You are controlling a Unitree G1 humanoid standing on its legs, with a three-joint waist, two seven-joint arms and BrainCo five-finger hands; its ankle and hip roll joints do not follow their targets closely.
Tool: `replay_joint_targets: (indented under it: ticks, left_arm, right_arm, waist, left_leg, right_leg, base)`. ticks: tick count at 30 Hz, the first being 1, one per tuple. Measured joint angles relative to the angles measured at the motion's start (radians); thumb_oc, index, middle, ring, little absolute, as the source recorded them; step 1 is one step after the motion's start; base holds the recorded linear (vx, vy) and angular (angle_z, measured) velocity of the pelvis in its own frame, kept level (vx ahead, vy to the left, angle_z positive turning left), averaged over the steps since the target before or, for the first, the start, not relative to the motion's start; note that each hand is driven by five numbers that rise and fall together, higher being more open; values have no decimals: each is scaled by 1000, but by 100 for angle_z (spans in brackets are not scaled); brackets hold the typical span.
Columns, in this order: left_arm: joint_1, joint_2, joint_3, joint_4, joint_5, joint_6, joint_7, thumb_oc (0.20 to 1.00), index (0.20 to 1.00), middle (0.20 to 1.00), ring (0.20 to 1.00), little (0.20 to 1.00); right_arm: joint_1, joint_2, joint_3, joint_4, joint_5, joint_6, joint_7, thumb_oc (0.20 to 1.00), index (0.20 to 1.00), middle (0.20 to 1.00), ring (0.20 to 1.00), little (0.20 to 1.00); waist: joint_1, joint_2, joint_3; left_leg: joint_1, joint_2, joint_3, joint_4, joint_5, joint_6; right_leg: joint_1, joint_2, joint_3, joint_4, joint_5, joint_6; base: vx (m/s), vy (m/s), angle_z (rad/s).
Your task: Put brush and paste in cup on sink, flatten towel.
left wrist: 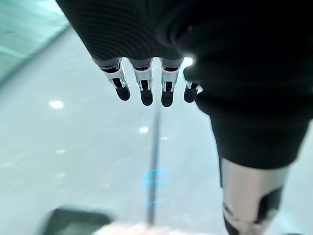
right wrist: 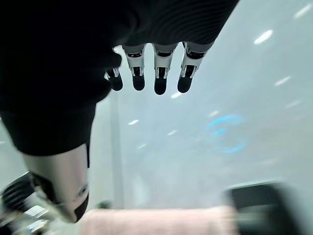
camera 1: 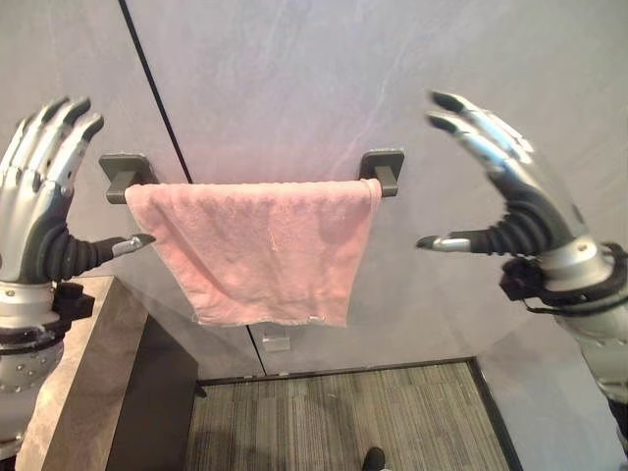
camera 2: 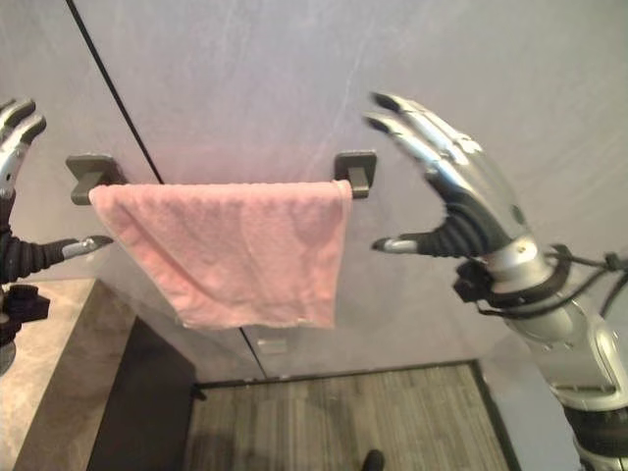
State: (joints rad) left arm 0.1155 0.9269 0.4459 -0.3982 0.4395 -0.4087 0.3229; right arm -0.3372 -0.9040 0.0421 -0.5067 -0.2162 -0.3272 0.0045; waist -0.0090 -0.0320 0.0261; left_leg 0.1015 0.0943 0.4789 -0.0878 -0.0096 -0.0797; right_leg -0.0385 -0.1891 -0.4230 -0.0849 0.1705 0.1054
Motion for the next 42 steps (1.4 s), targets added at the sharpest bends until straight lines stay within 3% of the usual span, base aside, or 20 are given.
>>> replay_joint_targets:
  ticks: [4,10,13,20,26,30,32,40,42]
  left_arm:
    - [-43,222,-135,-23,-20,-30,-101,1000,1000,1000,1000,1000]
    - [-137,244,-301,14,-73,-46,-186,1000,1000,1000,1000,1000]
    - [-229,198,-439,76,-174,-47,-193,1000,1000,1000,1000,1000]
    - [-361,170,-533,143,-187,-40,-193,1000,1000,1000,1000,1000]
    - [-304,127,-475,163,-204,-40,-189,1000,1000,1000,1000,1000]
    - [-220,59,-395,166,-238,-42,-187,1000,1000,1000,1000,1000]
    - [-164,-17,-327,182,-272,-45,-178,1000,1000,1000,1000,1000]
    - [-124,-153,-305,250,-395,-41,-173,1000,1000,1000,1000,1000]
    - [-137,-211,-312,252,-431,-41,-173,1000,1000,1000,1000,1000]
  right_arm:
    - [-188,-87,209,46,5,7,52,1000,1000,1000,1000,1000]
    - [-319,-76,379,143,-86,42,83,1000,1000,1000,1000,1000]
    - [-368,28,451,245,-189,67,72,1000,1000,1000,1000,1000]
    - [-442,78,496,292,-252,68,43,1000,1000,1000,1000,1000]
    - [-436,69,501,293,-268,67,44,1000,1000,1000,1000,1000]
    - [-367,62,458,272,-265,64,43,1000,1000,1000,1000,1000]
    - [-290,18,393,245,-259,52,40,1000,1000,1000,1000,1000]
    - [-191,-4,353,288,-259,46,39,1000,1000,1000,1000,1000]
    - [-175,41,329,321,-231,48,36,1000,1000,1000,1000,1000]
  waist:
    - [9,-6,7]
    - [11,-3,35]
    - [14,1,79]
    - [17,16,89]
    - [14,20,87]
    - [12,26,82]
    - [15,36,70]
    - [21,17,3]
    - [21,9,-6]
  left_leg:
    - [-7,0,-2,0,-1,0]
    - [-20,-3,-2,7,0,0]
    - [-38,-2,1,14,1,2]
    - [-35,-2,2,13,1,2]
    - [-34,-2,3,13,1,2]
    - [-34,-2,4,13,1,2]
    - [-34,-3,3,10,0,2]
    - [-33,-4,-2,5,-2,2]
    - [-35,-6,0,7,0,6]
  right_leg:
    - [-7,-1,0,0,0,2]
    - [-17,-2,0,0,3,0]
    - [-35,-4,3,0,9,-4]
    - [-33,-2,5,0,9,-5]
    - [-34,-3,8,0,9,-5]
    - [-35,-2,9,0,9,-5]
    - [-35,-3,8,0,9,-4]
    - [-33,-5,7,-9,-1,8]
    - [-35,-7,6,-7,3,3]
  base:
    - [12,5,0]
    - [16,11,0]
    - [-62,29,-3]
    - [0,0,0]
    - [11,3,0]
    - [31,-9,0]
    - [78,-15,2]
    - [14,-17,1]
    - [0,0,0]
